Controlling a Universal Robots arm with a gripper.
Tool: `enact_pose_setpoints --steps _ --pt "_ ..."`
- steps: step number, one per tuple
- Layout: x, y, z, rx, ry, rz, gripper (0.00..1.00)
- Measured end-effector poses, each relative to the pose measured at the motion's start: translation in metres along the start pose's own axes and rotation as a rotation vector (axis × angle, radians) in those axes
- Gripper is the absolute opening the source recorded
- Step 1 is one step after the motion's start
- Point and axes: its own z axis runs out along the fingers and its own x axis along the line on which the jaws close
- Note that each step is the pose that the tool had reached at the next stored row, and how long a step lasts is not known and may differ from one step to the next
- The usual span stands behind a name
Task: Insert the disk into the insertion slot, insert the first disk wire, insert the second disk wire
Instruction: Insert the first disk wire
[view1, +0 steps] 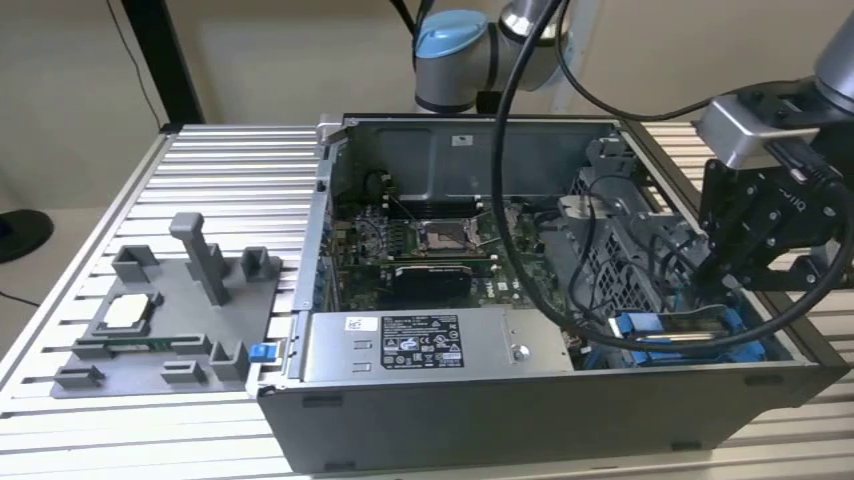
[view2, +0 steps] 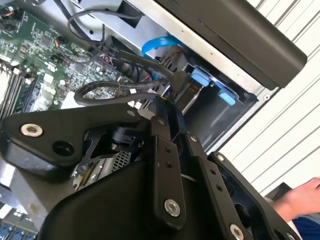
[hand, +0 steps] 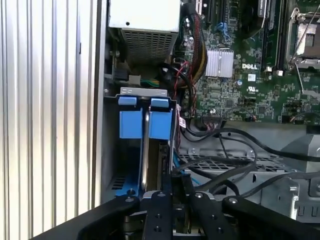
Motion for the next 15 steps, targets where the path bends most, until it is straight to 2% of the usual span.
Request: enact_pose_setpoints --steps 5,10,13,15 --pt "0.0068 -0.0022 0.0016 -0.0057 -0.0017 0.001 0.00" --pt "0.0070 -0.0072 0.0042 -0.0057 0.0019 0.020 0.00" --pt "0.0070 -0.0074 0.0077 -0.0048 0.0015 0.049 0.00" --pt "0.0071 -0.0084 0.0100 -0.0054 -0.0002 0.052 0.00"
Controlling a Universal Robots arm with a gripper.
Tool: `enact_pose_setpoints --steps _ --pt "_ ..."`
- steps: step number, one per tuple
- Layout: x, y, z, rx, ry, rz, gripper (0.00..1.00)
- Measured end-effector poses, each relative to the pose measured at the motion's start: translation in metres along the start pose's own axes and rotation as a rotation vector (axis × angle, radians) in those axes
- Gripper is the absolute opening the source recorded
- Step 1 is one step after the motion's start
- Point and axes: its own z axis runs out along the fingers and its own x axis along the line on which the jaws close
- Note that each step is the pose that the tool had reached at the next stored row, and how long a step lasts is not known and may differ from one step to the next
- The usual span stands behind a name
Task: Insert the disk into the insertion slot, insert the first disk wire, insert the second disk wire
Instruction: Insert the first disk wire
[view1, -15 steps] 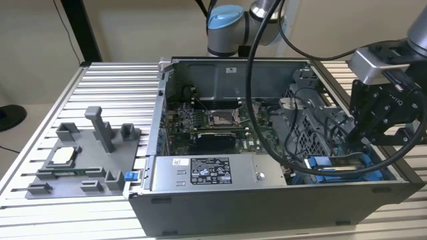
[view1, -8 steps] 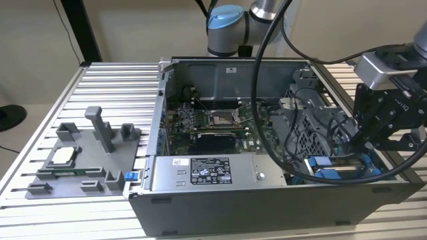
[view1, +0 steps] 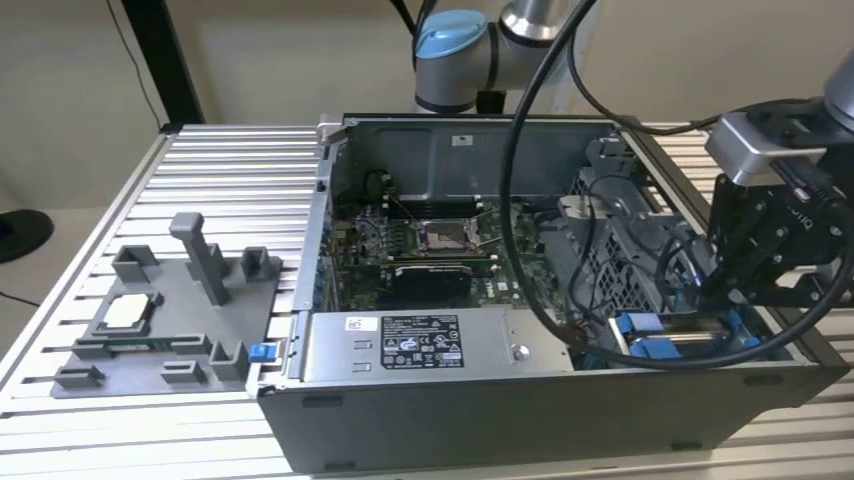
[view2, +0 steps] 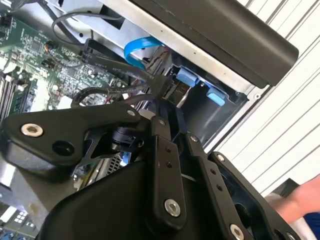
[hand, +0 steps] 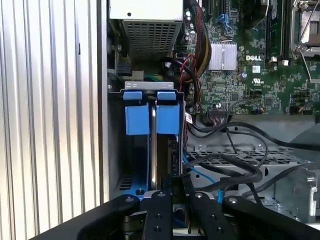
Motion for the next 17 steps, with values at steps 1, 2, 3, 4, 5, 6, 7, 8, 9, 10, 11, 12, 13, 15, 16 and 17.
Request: enact_pose_setpoints --steps 1,2,3,4,5,6,7,8,9,10,11,12,13,15,16,17 --pt "-0.0002 -0.0002 0.0009 -0.0002 -0.0010 0.000 0.00" --pt "-0.0007 -0.0002 0.0014 -0.0002 -0.0007 0.000 0.00" --pt "-0.0012 -0.0002 0.0020 -0.0002 -0.0009 0.001 0.00" --pt "-0.0017 -0.0002 0.0026 -0.0002 -0.0011 0.001 0.00" --pt "-0.0019 -0.0003 0.0034 -0.0002 -0.0012 0.000 0.00" --pt "-0.0020 -0.0004 0.0039 -0.0002 -0.0012 0.000 0.00" --pt "-0.0019 -0.0005 0.0046 -0.0002 -0.0013 0.000 0.00" --pt "-0.0019 -0.0007 0.0052 -0.0002 -0.0011 0.000 0.00" --pt "-0.0019 -0.0010 0.0059 -0.0002 -0.0012 0.000 0.00" --pt "-0.0019 -0.0013 0.0065 -0.0002 -0.0011 0.000 0.00" --pt "-0.0019 -0.0014 0.0070 -0.0002 -0.0011 0.000 0.00" --pt "-0.0018 -0.0015 0.0074 -0.0001 -0.0010 0.001 0.00" --pt "-0.0018 -0.0015 0.0080 -0.0002 -0.0011 0.001 0.00" --pt "-0.0017 -0.0015 0.0091 -0.0002 -0.0011 0.000 0.00" --pt "-0.0017 -0.0015 0.0095 -0.0001 -0.0010 0.000 0.00" --pt "-0.0016 -0.0016 0.0101 -0.0001 -0.0011 0.000 0.00"
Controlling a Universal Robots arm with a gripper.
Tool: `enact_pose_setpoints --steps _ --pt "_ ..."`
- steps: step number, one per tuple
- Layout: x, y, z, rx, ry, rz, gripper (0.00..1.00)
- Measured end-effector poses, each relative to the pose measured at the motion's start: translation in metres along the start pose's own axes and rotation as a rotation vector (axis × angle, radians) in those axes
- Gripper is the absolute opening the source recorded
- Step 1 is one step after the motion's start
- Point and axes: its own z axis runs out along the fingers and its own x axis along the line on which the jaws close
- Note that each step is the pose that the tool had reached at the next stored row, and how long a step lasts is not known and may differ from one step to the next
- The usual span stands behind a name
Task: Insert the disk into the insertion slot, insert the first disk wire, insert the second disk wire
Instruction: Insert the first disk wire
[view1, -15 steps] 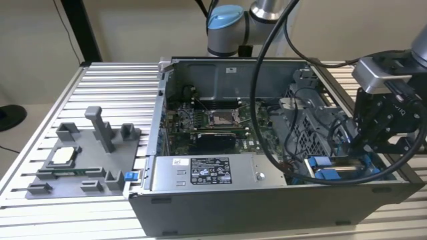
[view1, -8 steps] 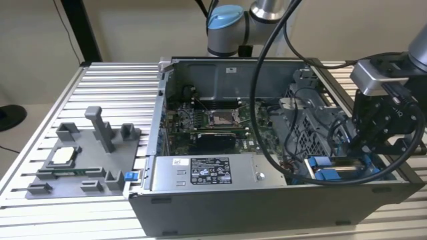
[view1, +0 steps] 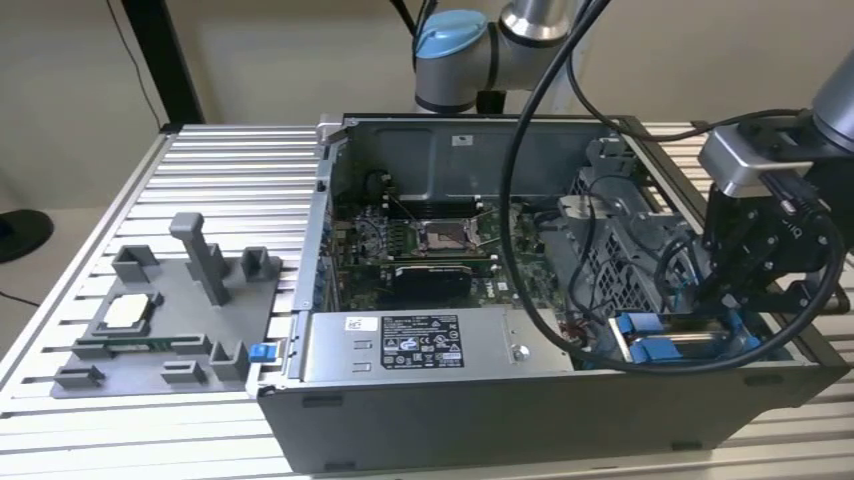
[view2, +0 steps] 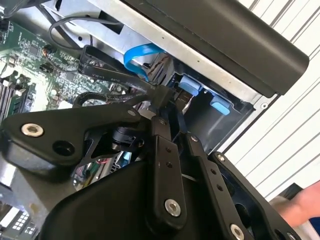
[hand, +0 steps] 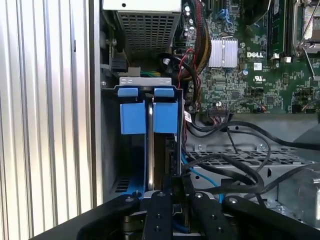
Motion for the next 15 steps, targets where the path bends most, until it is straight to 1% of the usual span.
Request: enact_pose_setpoints --steps 15 --pt "0.0004 -0.0001 0.0050 0.0002 0.0004 0.001 0.00"
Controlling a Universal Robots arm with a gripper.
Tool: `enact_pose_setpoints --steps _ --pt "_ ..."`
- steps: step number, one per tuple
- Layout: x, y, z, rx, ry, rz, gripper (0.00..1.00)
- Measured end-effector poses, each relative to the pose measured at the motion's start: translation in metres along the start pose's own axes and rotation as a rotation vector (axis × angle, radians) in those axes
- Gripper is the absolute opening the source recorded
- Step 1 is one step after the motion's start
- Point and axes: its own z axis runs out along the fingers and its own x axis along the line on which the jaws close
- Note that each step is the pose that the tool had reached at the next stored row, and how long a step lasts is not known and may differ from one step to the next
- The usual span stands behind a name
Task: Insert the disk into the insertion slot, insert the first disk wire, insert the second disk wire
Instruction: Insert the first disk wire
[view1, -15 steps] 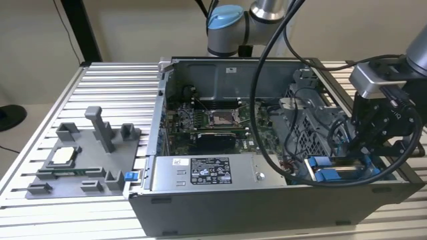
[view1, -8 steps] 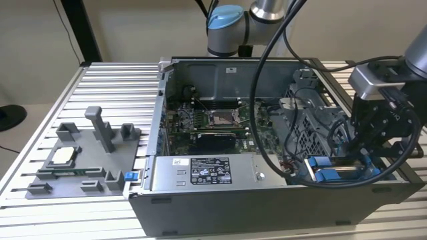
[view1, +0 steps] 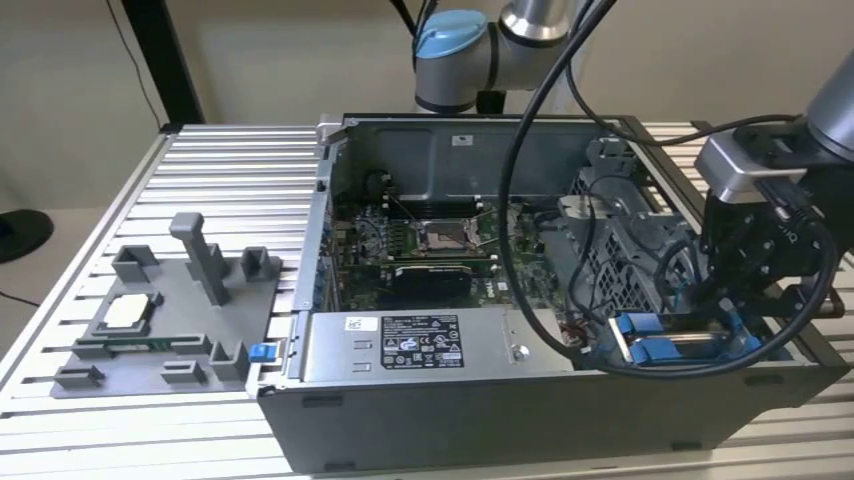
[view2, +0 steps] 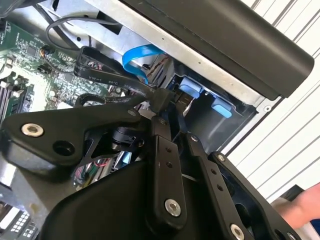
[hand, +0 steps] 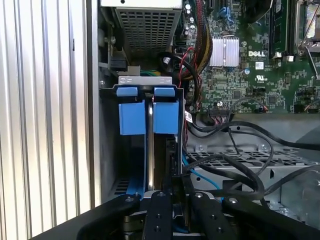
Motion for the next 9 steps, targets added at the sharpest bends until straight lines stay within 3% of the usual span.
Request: enact_pose_setpoints --steps 9 --pt "0.0006 -0.0004 0.0094 0.0004 0.0014 0.003 0.00"
